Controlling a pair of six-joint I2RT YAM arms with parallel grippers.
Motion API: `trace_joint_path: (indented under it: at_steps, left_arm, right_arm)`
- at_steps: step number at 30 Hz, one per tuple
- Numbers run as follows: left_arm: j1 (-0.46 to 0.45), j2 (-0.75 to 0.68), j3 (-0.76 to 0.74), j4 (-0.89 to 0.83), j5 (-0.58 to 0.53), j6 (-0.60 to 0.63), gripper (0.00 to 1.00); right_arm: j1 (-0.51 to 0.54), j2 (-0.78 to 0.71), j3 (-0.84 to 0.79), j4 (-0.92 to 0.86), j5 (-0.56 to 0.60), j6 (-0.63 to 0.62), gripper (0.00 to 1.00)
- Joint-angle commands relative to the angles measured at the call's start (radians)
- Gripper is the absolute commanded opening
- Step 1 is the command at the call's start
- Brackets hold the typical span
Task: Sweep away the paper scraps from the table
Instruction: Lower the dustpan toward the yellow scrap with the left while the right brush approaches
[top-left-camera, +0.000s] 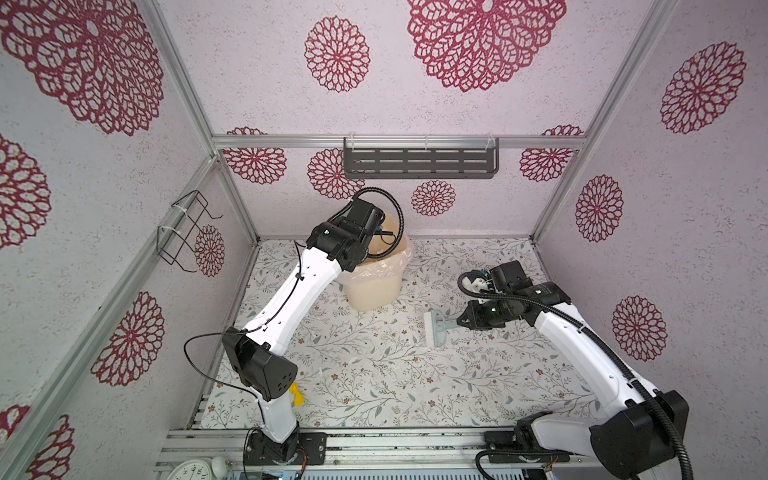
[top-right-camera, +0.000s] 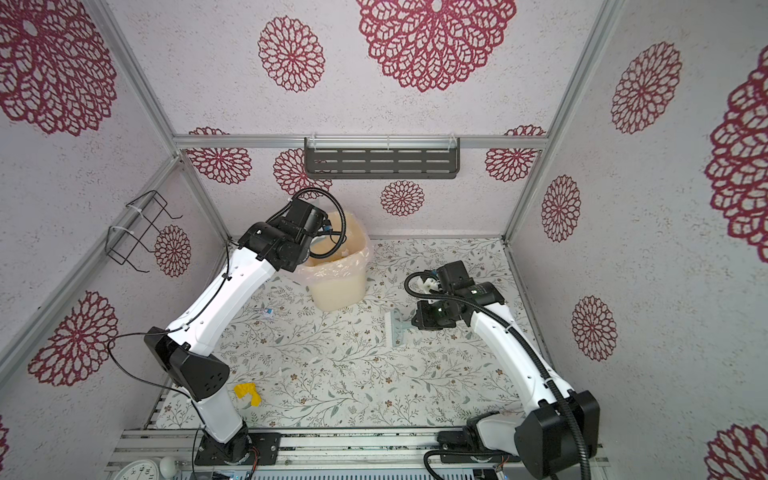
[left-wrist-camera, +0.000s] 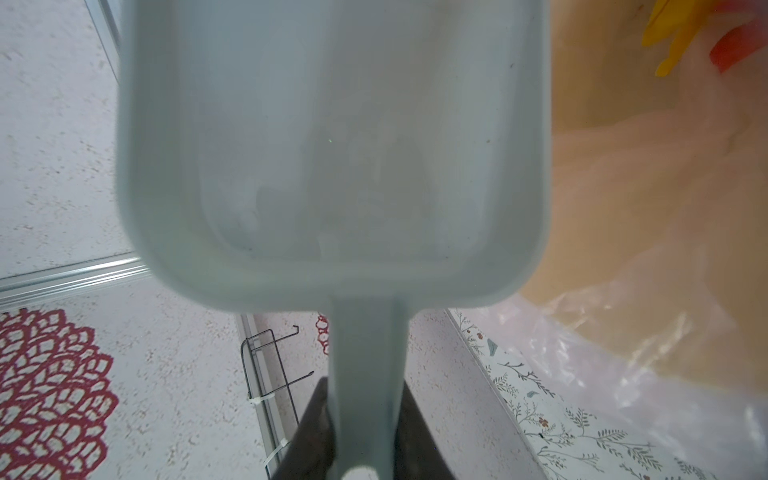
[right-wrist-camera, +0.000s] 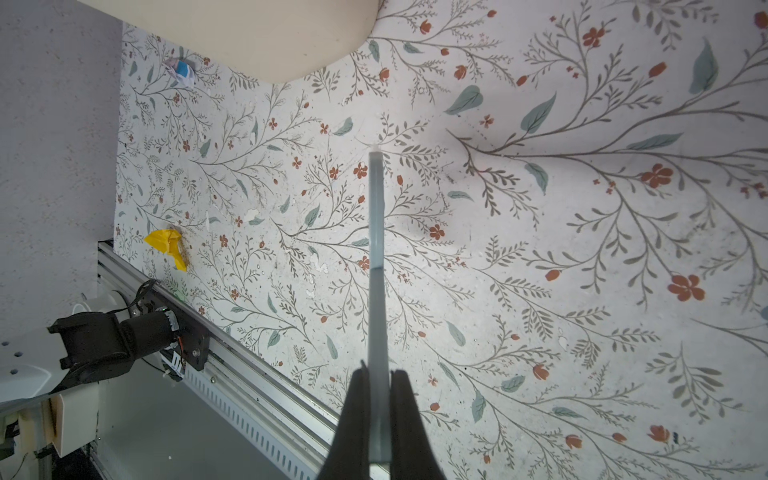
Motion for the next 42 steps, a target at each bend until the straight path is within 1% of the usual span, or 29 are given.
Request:
trace_joint_path:
  at_steps: [1, 6, 9, 13, 17, 20, 22, 25, 30, 33, 42]
  left_arm:
    - [-0.002, -0.057, 0.045, -0.027, 0.08, -0.135, 0.0]
    - [-0.006, -0.151, 0.002, -0.041, 0.236, -0.321, 0.0]
    - [-0.007, -0.24, -0.075, -0.024, 0.325, -0.424, 0.0]
    - [-0.008, -0.366, -0.199, -0.005, 0.415, -0.543, 0.0]
    - [-0.007, -0.475, -0.312, -0.004, 0.48, -0.631, 0.0]
    - [-0.007, -0.533, -0.372, -0.013, 0.512, -0.674, 0.0]
    - [-0.005, -0.574, -0.411, -0.018, 0.528, -0.703, 0.0]
    - [0.0, -0.625, -0.45, -0.027, 0.569, -0.738, 0.0]
    - [0.024, -0.694, -0.51, -0.036, 0.639, -0.773, 0.0]
    - [0.032, -0.724, -0.526, -0.053, 0.652, -0.789, 0.0]
    - [0.039, -0.789, -0.555, -0.105, 0.661, -0.819, 0.0]
  right_arm:
    - [0.012, -0.038, -0.016, 0.039, -0.049, 0.02, 0.0]
    - [0.102, -0.051, -0.053, 0.131, -0.07, 0.078, 0.0]
    - [0.198, -0.054, -0.094, 0.228, -0.088, 0.145, 0.0]
    - [0.331, -0.041, -0.143, 0.411, -0.128, 0.267, 0.0]
    - [0.448, -0.003, -0.163, 0.602, -0.161, 0.369, 0.0]
    - [0.515, 0.055, -0.15, 0.713, -0.193, 0.412, 0.0]
    - [0.562, 0.105, -0.122, 0.762, -0.195, 0.44, 0.0]
    - [0.627, 0.182, -0.074, 0.83, -0.18, 0.467, 0.0]
    - [0.71, 0.325, 0.003, 0.994, -0.159, 0.562, 0.0]
    - [0.745, 0.423, 0.072, 1.078, -0.158, 0.618, 0.0]
    - [0.798, 0.685, 0.305, 1.067, -0.15, 0.689, 0.0]
